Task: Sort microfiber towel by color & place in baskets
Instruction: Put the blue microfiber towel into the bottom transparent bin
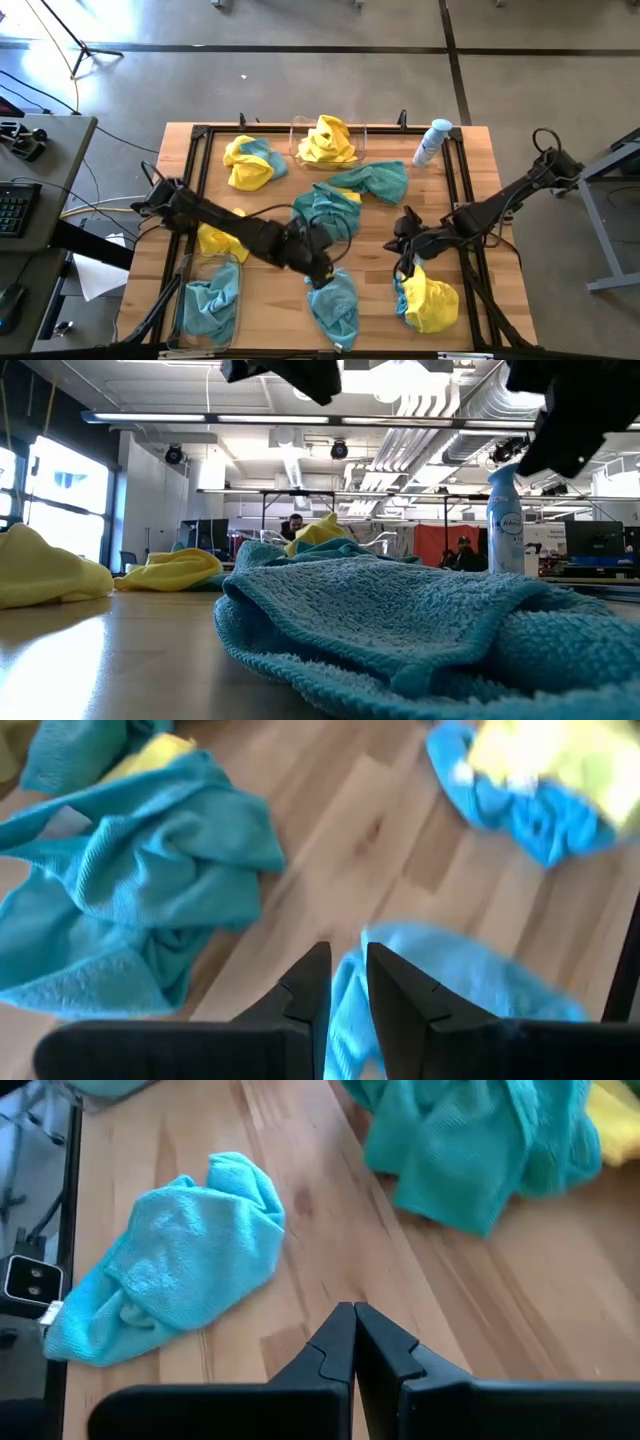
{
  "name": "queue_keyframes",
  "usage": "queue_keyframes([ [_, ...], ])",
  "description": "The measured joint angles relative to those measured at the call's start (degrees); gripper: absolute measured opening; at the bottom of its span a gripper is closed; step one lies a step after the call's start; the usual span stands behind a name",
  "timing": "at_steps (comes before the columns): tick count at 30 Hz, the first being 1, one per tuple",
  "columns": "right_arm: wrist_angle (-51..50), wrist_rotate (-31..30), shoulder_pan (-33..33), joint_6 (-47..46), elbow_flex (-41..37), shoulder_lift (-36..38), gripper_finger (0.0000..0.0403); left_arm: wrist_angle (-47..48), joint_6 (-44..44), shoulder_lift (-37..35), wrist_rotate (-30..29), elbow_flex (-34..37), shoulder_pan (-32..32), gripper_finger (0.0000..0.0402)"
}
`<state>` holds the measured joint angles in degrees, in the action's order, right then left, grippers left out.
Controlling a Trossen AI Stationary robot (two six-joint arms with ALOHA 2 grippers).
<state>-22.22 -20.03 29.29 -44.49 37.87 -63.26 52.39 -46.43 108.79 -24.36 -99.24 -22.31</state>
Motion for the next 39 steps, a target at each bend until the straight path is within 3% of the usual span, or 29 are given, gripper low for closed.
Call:
queue_keyframes([
  [13,-15.35,-1.99,1.63,-1.97,26.04,-24.35,0.0,9.63,0.54,-0.64,-1.62,0.0,-8.2,0.0053],
  [19,-20.57,-2.07,1.63,-4.52,36.83,-32.15,0.0,14.26,0.56,-2.48,-3.33,0.93,-12.55,0.0053],
  [23,-22.0,-2.1,2.11,-7.73,39.86,-34.45,0.0,9.52,-0.96,-8.01,-3.74,8.7,-14.53,0.0053],
  [31,-26.27,0.35,3.55,-6.7,40.07,-34.92,0.0,-14.36,-2.27,-19.63,-4.87,26.9,-15.11,0.0053],
  [35,-28.91,2.61,3.51,-9.02,40.09,-34.92,0.0,-22.51,3.93,-19.58,-4.41,29.28,-13.42,0.0057],
  [39,-31.92,2.38,3.92,-10.93,40.09,-34.92,0.0,-27.62,6.7,-17.93,-0.15,29.23,-10.78,0.0081],
])
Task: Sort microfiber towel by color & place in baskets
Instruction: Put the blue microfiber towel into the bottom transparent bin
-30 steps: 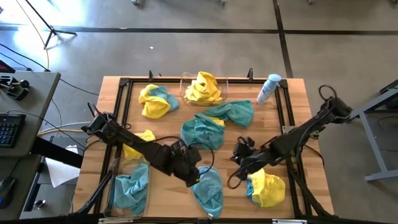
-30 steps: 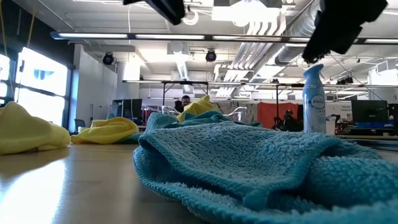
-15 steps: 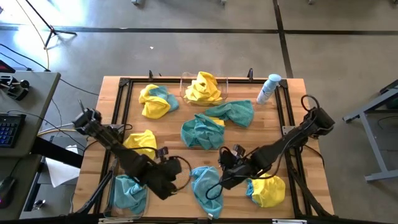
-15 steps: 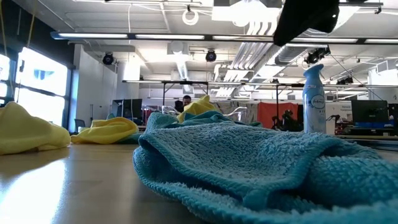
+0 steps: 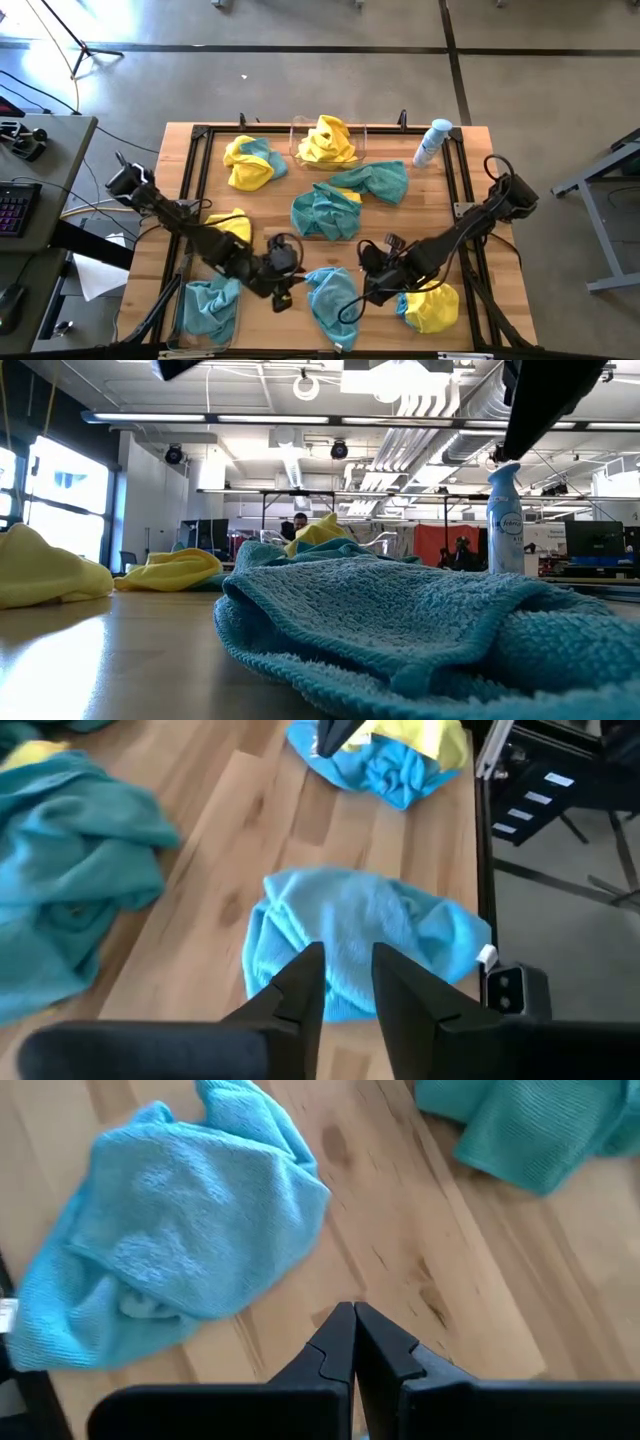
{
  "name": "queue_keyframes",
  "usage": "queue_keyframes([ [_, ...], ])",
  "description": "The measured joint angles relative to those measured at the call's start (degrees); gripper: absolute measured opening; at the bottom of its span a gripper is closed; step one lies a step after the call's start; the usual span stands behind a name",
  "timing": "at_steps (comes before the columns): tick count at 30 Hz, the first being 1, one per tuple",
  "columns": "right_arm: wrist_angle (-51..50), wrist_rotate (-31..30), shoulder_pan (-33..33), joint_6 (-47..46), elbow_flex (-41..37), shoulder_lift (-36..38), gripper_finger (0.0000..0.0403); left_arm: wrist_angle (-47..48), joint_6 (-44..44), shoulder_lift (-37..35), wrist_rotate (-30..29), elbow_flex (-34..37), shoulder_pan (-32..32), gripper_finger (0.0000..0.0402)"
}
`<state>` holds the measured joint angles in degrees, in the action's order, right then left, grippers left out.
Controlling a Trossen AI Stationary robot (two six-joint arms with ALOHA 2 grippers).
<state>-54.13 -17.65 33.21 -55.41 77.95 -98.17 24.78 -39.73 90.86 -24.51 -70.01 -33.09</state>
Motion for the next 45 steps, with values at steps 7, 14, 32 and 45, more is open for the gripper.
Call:
queue_keyframes([
  [7,-4.37,-2.68,2.56,6.12,-0.02,0.0,0.0,-7.87,4.89,6.34,1.87,-0.25,3.03,0.0154],
  [14,1.43,-5.74,6.66,7.62,-8.93,3.3,0.0,-5.83,3.99,17.31,7.03,-9.78,5.45,0.0164],
  [32,27.48,-9.75,11.18,6.95,-39.42,32.34,0.0,12.19,-1.12,34.93,11.79,-27.44,8.38,0.0161],
  [45,29.08,-9.59,11.15,12.19,-41.33,34.18,0.0,19.91,-5.74,36.93,12.58,-27.59,7.3,0.0016],
])
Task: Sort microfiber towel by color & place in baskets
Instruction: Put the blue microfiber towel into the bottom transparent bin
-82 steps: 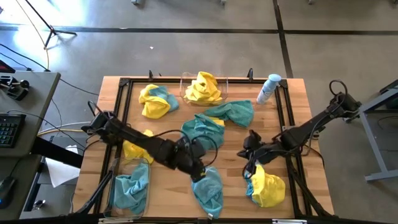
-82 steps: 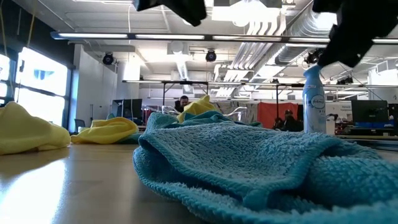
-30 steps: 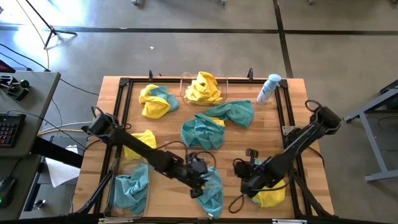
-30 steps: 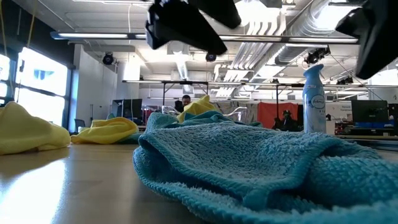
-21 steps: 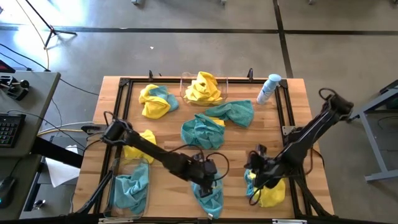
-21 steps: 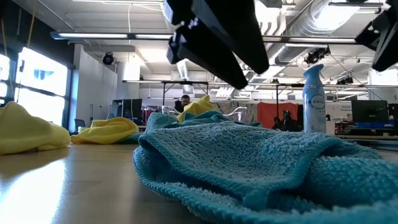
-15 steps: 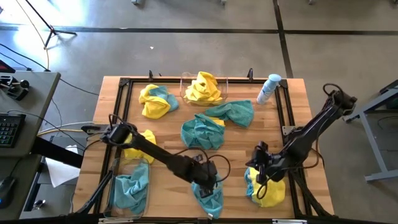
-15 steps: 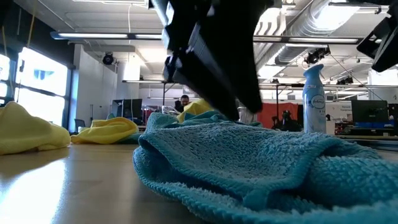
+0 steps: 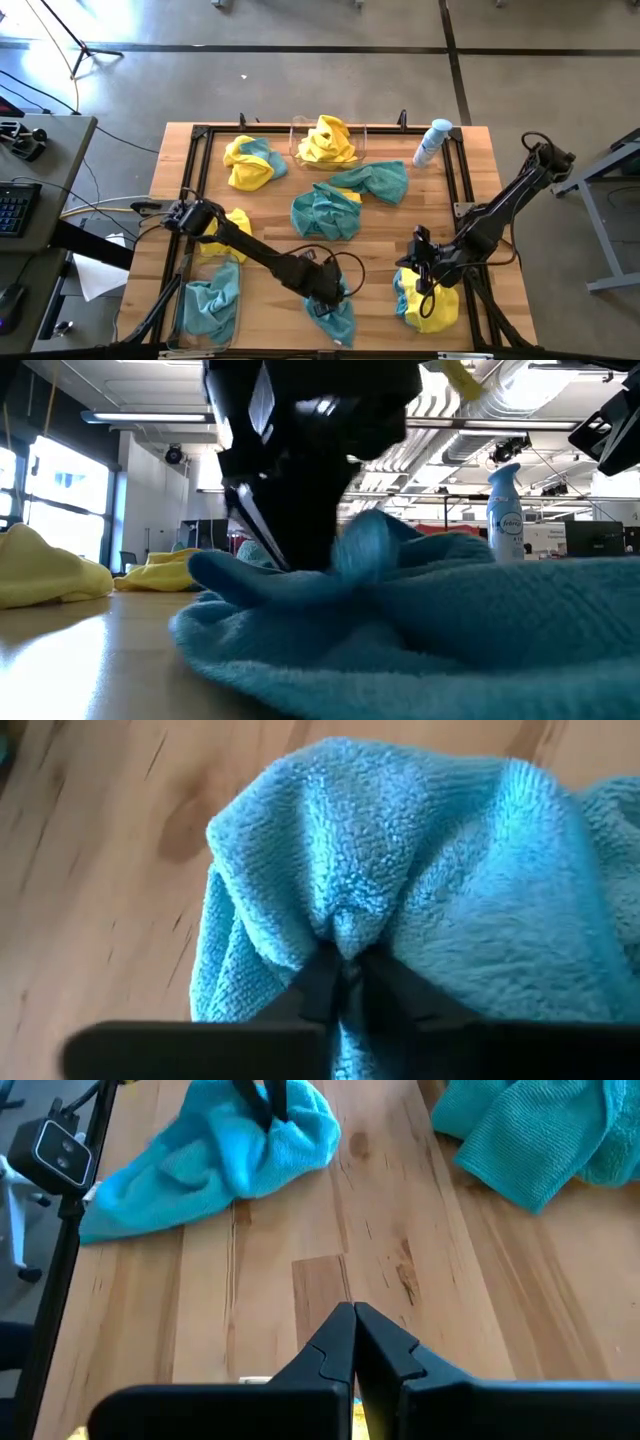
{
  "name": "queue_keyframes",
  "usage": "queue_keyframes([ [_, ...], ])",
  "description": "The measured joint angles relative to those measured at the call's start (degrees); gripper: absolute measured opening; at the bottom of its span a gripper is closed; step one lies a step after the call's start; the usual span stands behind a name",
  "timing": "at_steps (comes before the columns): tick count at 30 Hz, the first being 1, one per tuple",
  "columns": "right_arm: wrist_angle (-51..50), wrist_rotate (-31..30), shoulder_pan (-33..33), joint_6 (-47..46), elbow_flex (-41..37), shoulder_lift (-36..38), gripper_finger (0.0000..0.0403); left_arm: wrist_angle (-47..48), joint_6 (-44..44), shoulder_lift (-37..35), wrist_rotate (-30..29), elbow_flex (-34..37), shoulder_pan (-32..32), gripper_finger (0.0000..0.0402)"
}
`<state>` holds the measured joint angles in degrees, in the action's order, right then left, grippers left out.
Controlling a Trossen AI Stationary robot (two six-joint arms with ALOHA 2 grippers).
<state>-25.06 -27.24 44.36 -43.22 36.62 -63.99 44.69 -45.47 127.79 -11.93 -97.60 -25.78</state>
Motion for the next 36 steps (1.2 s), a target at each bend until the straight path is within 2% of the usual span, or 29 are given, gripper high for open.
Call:
queue_keyframes([
  [5,-0.29,-0.02,-0.1,1.64,0.0,0.0,0.0,2.44,-5.05,-4.04,0.15,0.21,-1.04,0.0005],
  [12,-0.35,-1.35,-0.11,3.23,0.0,-0.02,0.0,7.95,-9.69,-15.25,-6.64,0.15,-4.44,0.0001],
  [22,-0.33,-2.27,-0.11,3.21,0.0,-0.02,0.0,20.07,-14.02,-29.75,-8.72,0.09,-10.99,0.0],
  [25,-0.09,-2.36,-0.11,3.17,0.0,-0.02,0.0,27.63,-17.18,-32.75,-6.3,0.09,-13.38,0.0],
  [32,0.53,-3.18,-0.42,0.96,0.0,-0.02,0.0,43.38,-26.16,-38.67,3.61,0.11,-18.58,0.0],
  [36,0.63,-4.5,-1.56,-2.29,0.0,-0.02,0.0,45.16,-25.73,-41.49,9.92,0.47,-20.87,0.0],
])
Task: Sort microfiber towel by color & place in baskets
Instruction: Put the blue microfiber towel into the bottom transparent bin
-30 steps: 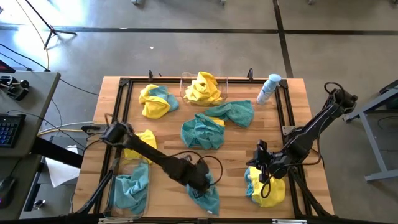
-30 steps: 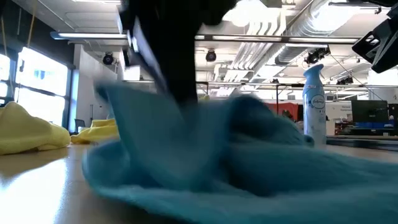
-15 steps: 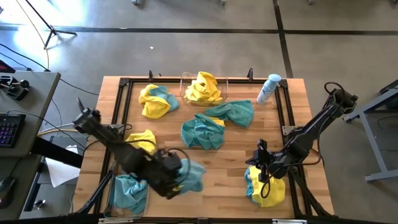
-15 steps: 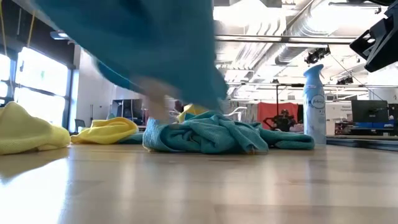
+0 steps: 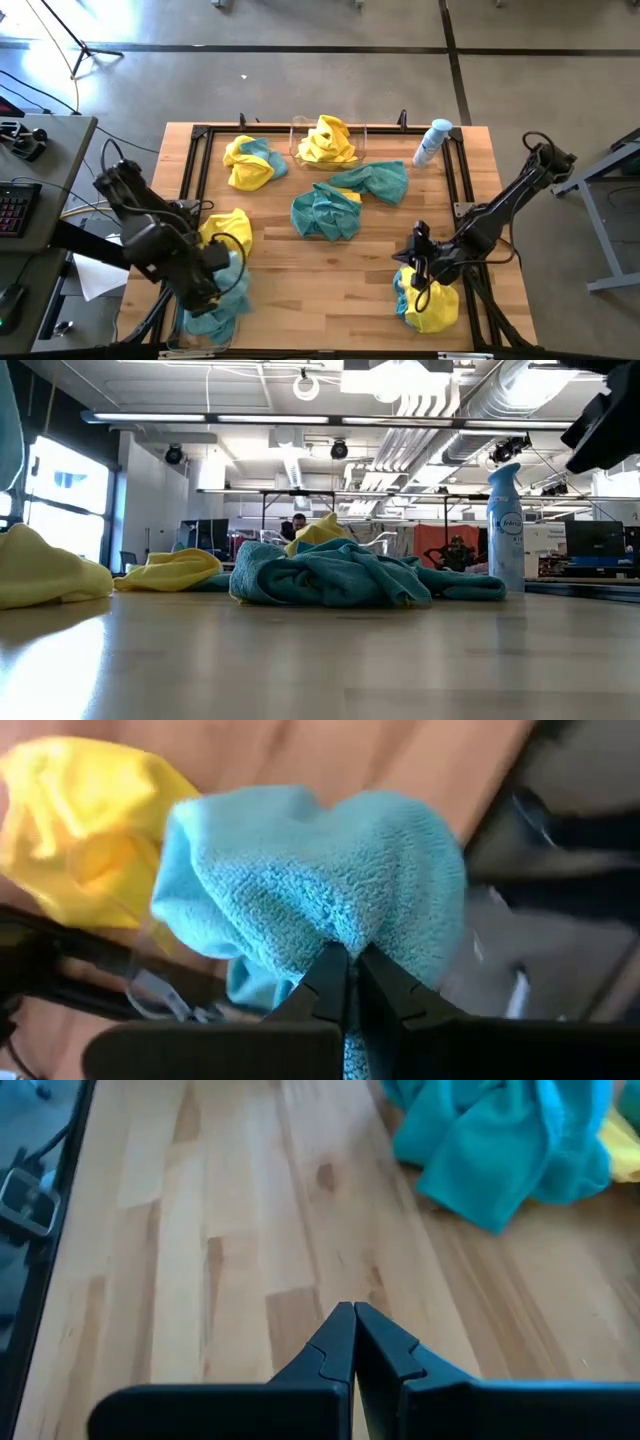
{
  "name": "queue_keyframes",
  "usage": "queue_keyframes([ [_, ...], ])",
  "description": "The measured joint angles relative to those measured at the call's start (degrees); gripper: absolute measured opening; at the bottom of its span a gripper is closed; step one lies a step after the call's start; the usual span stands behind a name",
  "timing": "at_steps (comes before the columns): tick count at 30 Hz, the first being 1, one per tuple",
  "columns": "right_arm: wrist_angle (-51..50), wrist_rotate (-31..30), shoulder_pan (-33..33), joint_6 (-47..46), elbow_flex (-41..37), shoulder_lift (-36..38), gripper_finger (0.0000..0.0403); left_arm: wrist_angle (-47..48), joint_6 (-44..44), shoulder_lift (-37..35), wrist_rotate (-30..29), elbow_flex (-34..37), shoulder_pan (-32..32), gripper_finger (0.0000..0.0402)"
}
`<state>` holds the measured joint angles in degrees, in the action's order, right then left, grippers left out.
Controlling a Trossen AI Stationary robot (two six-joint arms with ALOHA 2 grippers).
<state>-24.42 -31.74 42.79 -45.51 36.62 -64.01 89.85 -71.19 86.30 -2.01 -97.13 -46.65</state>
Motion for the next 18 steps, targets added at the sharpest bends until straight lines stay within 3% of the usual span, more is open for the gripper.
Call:
queue_keyframes([
  [13,5.18,-0.23,-7.07,-3.47,0.02,0.0,0.0,0.17,5.34,-5.57,3.54,1.66,-7.94,0.0],
  [18,6.23,-0.22,-9.75,-3.53,0.02,0.0,0.0,0.18,4.95,-8.36,11.56,6.74,-11.15,0.0],
])
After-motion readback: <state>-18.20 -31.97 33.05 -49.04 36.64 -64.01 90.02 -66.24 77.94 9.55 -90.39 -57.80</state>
